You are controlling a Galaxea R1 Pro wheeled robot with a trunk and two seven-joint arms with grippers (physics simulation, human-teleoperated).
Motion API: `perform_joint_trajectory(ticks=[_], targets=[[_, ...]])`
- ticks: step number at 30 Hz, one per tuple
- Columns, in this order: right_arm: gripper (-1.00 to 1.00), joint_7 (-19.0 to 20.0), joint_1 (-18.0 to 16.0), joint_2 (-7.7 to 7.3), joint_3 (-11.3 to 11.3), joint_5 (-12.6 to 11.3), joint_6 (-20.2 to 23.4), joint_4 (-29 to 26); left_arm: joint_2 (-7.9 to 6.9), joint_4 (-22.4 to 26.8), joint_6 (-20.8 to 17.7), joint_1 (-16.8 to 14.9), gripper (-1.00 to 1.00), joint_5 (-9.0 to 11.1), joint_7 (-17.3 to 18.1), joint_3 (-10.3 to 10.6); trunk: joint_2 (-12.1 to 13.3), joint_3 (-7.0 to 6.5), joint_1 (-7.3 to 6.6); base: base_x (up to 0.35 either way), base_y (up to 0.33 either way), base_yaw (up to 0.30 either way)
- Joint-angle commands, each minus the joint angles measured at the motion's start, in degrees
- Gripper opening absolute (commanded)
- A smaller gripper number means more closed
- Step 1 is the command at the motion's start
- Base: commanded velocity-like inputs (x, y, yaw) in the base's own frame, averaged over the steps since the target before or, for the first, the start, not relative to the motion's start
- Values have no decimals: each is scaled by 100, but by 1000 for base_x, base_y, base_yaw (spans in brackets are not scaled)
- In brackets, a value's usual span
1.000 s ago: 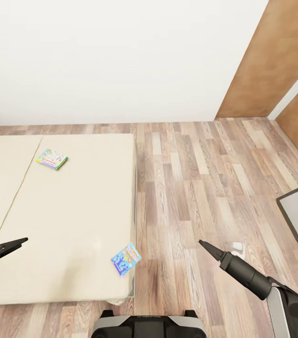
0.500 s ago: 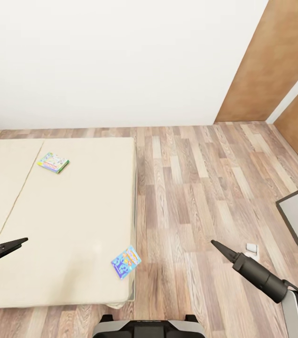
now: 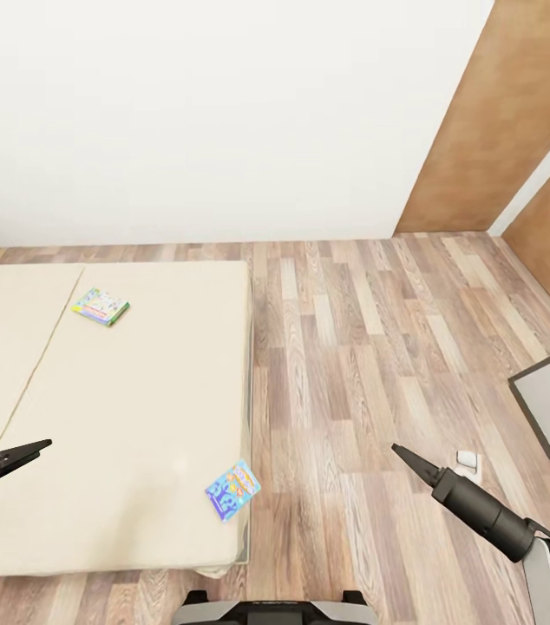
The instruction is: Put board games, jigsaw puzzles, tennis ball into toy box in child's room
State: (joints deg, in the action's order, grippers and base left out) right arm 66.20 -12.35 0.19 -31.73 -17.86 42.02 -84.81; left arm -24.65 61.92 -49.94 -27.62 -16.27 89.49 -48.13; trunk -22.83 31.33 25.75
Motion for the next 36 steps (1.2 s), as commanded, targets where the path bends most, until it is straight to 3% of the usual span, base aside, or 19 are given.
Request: perform_joint_trajectory(ticks=[1,36], targets=[[100,11,-4,1,-7,-15,37,-1,2,5,-60,-7,100,-60,51,-9,-9,-2,3,0,0,0],[100,16,2,22,-9,16,26,-1,2,5,-60,-7,100,-55,51,-6,-9,-334,3,0,0,0]])
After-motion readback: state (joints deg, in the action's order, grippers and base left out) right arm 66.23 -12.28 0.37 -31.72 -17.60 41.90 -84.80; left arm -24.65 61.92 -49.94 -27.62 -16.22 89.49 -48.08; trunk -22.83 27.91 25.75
